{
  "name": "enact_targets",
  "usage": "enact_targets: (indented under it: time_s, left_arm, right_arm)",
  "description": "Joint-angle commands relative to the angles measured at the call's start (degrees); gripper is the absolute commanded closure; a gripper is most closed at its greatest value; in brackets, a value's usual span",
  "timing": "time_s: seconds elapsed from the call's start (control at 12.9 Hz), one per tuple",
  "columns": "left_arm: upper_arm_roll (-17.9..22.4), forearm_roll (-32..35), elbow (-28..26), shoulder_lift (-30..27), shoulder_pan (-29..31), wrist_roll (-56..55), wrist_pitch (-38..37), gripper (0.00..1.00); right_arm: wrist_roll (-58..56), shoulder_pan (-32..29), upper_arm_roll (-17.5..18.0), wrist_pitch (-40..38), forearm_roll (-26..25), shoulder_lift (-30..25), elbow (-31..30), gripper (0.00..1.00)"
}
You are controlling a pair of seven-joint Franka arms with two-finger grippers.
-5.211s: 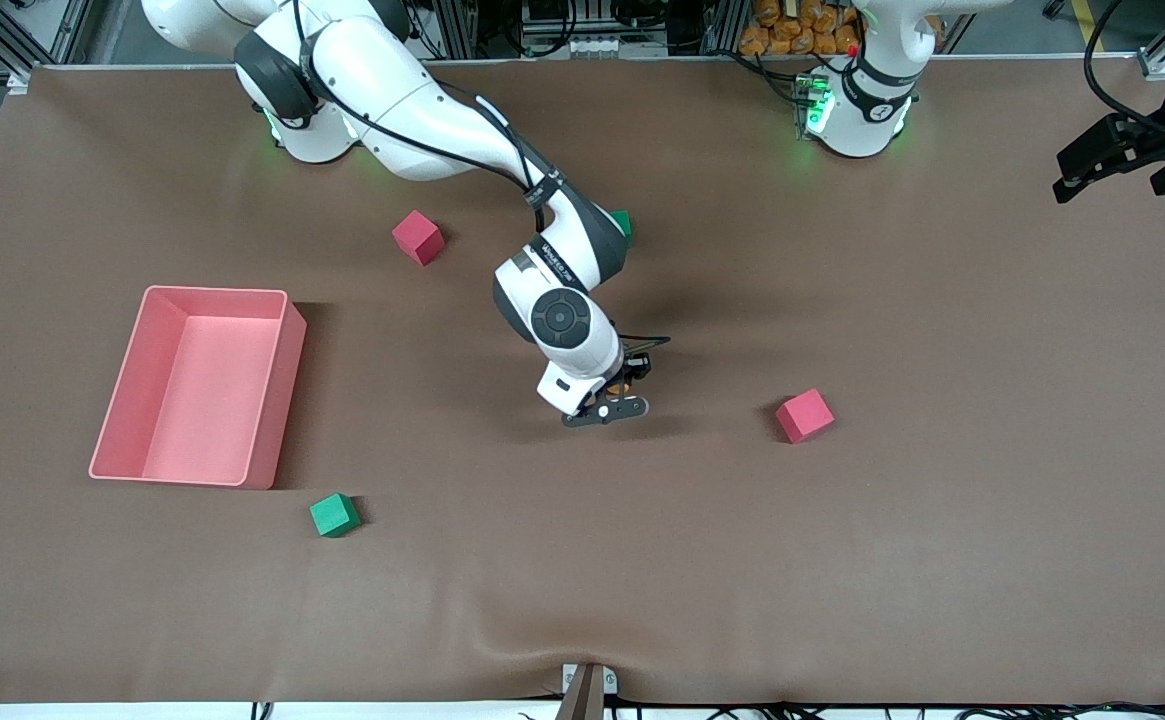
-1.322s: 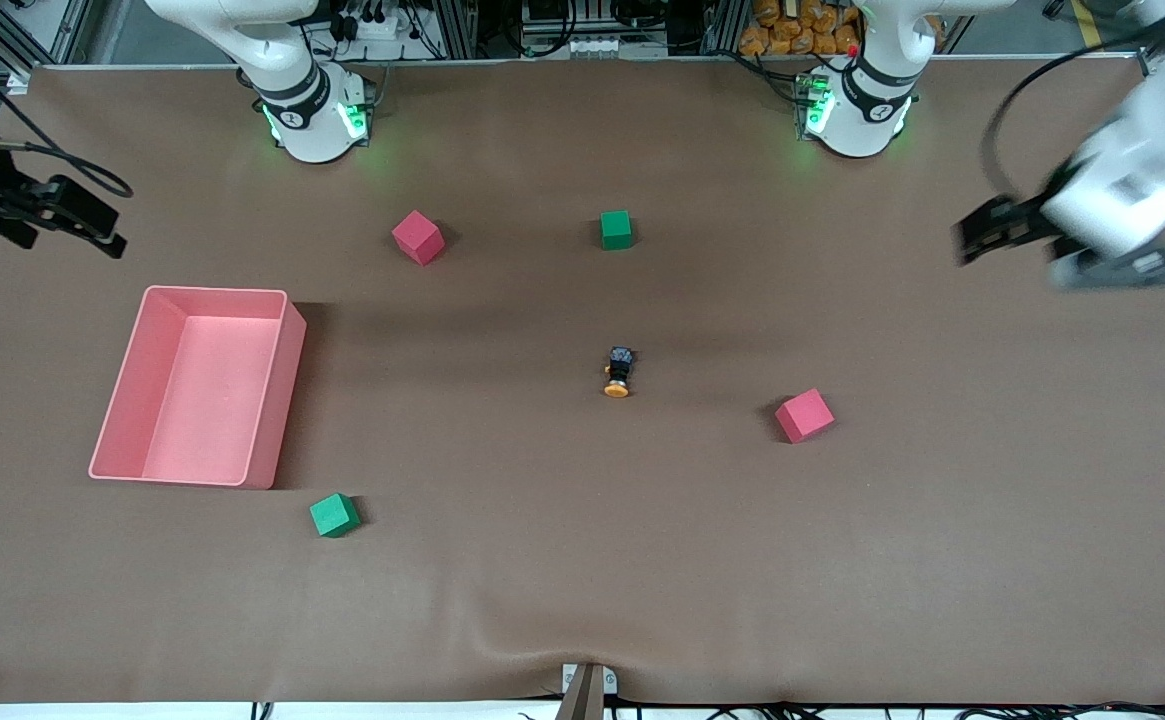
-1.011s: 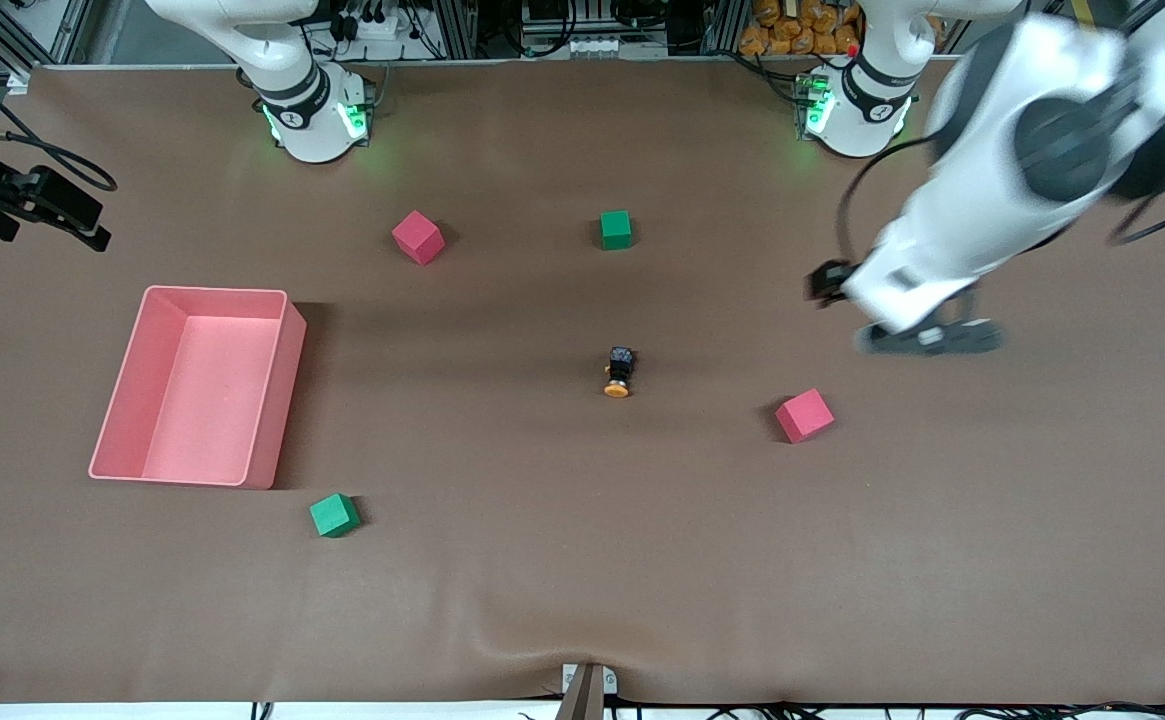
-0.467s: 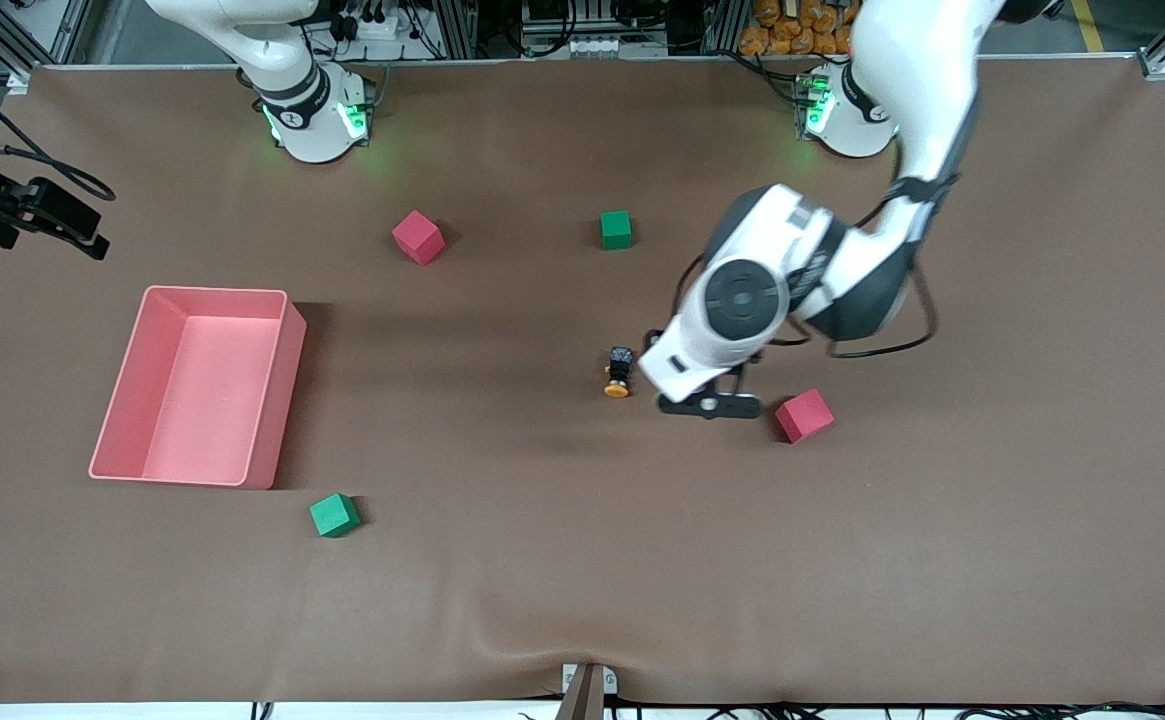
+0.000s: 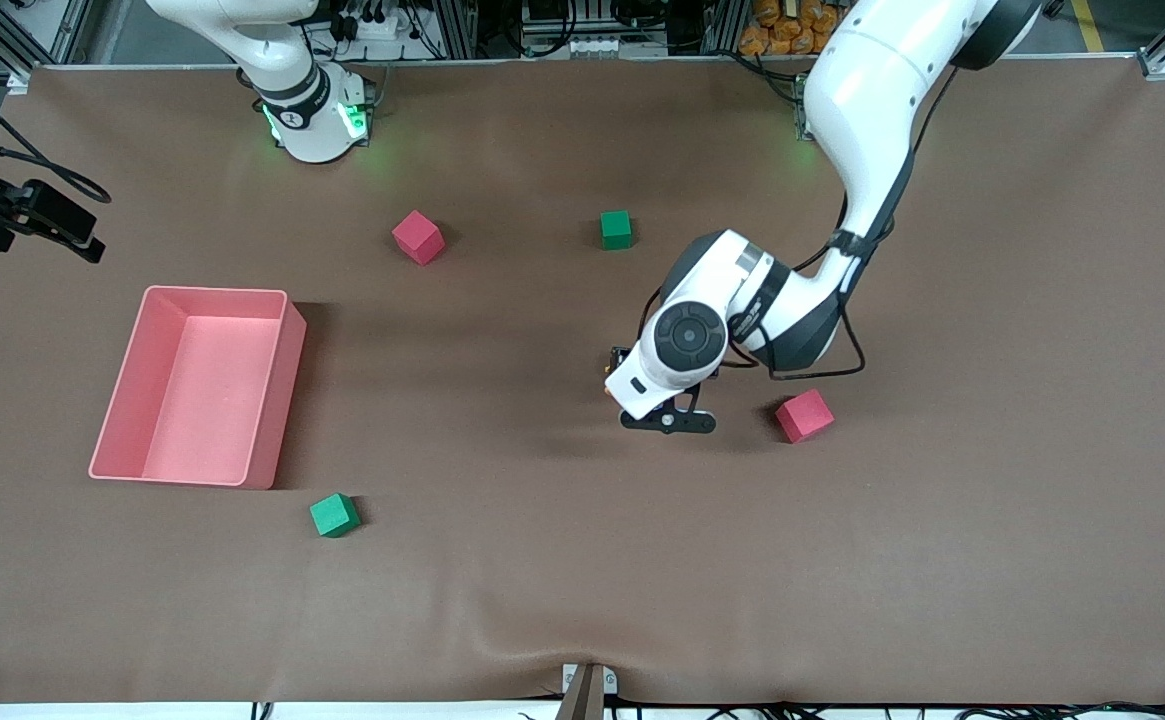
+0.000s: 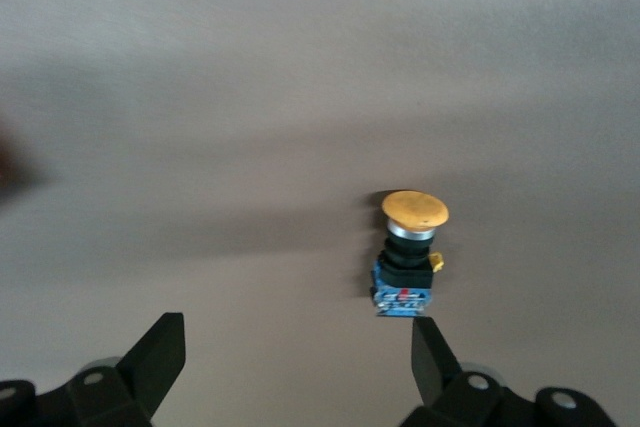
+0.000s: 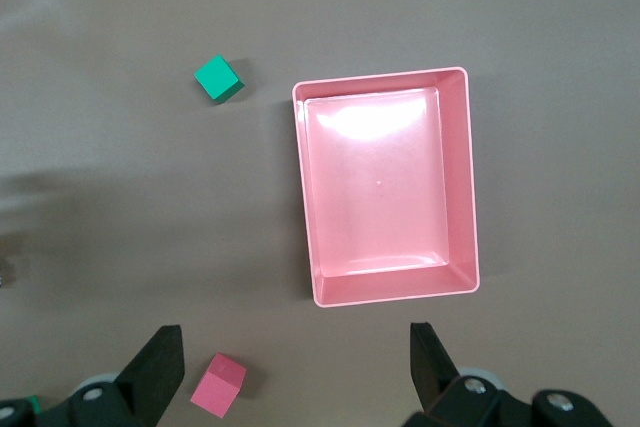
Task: Place and upright button with both arms
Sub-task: 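Grasp the button with the left gripper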
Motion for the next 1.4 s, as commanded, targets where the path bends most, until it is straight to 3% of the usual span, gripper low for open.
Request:
enact_targets:
  time_s: [0.0, 0.78, 1.09, 1.32]
  left_arm:
    - [0.0, -2.4, 2.4, 3.0, -0.2, 1.0, 0.7, 0.00]
    - [0.0, -5.0, 4.0, 8.9, -3.5, 0.6, 5.7, 0.00]
    - [0.2, -4.7, 3.5, 9.0, -4.4, 0.4, 5.7, 0.14]
    - [0.2, -4.9, 3.5, 9.7, -4.9, 0.2, 5.7, 0.33]
  right_arm:
    - [-0.6, -1.2, 0.7, -0.3, 0.1, 0.7, 1.4, 0.00]
    - [-0.6, -1.1, 0.7, 0.1, 0.2, 0.8, 1.3, 0.00]
    - [-0.6, -1.1, 0.7, 0.1, 0.2, 0.8, 1.4, 0.00]
    - [-0.6, -1.2, 0.7, 0.1, 0.2, 0.8, 1.3, 0.00]
